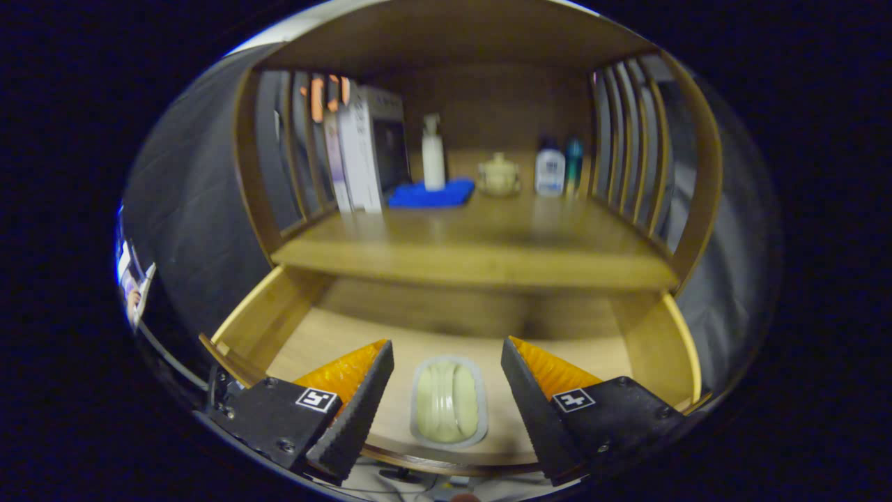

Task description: Pull open the drawer, take out the items inside it, and place them on the countertop above the cabinet.

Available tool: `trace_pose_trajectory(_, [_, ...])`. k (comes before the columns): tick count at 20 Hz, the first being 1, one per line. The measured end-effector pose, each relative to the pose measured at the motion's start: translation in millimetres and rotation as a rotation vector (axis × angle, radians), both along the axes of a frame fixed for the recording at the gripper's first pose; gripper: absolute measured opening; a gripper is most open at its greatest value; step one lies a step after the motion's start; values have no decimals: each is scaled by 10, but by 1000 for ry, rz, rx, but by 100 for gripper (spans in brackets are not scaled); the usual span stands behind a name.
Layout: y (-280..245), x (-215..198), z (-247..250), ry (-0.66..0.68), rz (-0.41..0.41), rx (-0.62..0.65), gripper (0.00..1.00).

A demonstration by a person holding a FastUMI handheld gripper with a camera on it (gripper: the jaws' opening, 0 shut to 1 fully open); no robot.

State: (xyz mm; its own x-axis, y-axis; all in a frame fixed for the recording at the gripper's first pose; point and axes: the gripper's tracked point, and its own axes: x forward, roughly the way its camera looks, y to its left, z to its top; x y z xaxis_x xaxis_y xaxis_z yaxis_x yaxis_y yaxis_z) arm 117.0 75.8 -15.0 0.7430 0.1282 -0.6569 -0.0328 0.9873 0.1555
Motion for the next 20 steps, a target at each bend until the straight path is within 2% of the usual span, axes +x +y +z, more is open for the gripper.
trace_pose_trajectory(1, [37, 6, -65, 73, -16, 39, 93])
trace_pose_trajectory(3, [33, -21, -260, 184, -27, 51, 92])
trace_pose_trajectory(4, [16, -8, -305, 202, -28, 24, 92])
trace_pose_trajectory(7, [-16, 32, -442, 229, -11, -68, 84])
trace_pose_trajectory(10, [31, -15, -516, 256, 6, -98, 76])
trace_pose_trajectory(14, [9, 44, -506, 248, -20, -103, 51])
trace_pose_trajectory(16, [-11, 80, -503, 247, -38, -86, 30])
trace_pose_trajectory(19, [-31, 61, -498, 242, -29, -93, 19])
trace_pose_trajectory(20, [-17, 64, -484, 238, -27, -87, 19])
